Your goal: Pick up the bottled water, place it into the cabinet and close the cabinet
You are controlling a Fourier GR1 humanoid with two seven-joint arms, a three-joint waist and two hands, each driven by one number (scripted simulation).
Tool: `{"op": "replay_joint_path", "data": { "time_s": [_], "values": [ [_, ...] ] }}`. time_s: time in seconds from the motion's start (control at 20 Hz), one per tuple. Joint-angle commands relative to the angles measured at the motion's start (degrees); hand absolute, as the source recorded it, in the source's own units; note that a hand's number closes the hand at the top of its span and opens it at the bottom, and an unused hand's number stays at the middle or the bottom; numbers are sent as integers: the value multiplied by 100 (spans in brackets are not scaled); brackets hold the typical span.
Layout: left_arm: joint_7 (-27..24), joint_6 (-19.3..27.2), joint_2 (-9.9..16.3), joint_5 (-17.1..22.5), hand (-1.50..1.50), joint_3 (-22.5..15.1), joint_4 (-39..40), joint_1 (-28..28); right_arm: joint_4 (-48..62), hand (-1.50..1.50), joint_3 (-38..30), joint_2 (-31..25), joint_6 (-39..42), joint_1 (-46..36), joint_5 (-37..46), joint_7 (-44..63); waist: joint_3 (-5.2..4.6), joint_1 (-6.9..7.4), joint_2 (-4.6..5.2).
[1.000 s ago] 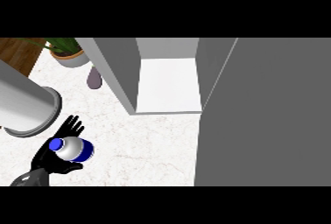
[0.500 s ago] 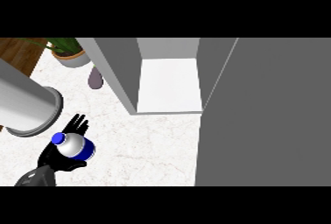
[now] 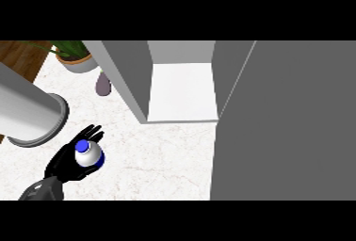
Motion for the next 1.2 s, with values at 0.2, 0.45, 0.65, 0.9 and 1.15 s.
{"op": "replay_joint_path", "data": {
  "time_s": [0.2, 0.45, 0.65, 0.9, 1.15],
  "values": [
    [-572, -955, -341, 21, 150, -222, -36, 113, 194, -150, -14, -5, 71, 91, -6, -266, -55, -10, 20],
    [-908, -848, -356, -150, 150, -425, -231, 299, 123, -150, -23, -121, 147, 238, -3, -360, -55, -4, 20],
    [-740, -36, -427, 313, 150, -19, -364, 175, 47, -150, 243, 86, -155, 109, 196, -94, -46, 79, -1],
    [-1280, 1230, -857, 401, 150, 195, -413, 266, 337, -150, -239, -190, 149, 147, -104, -437, -44, 47, 4],
    [-992, 979, -717, 844, 150, 421, -245, 13, 156, -150, 77, -69, -52, 56, -2, -130, -45, 51, 7]
  ]
}}
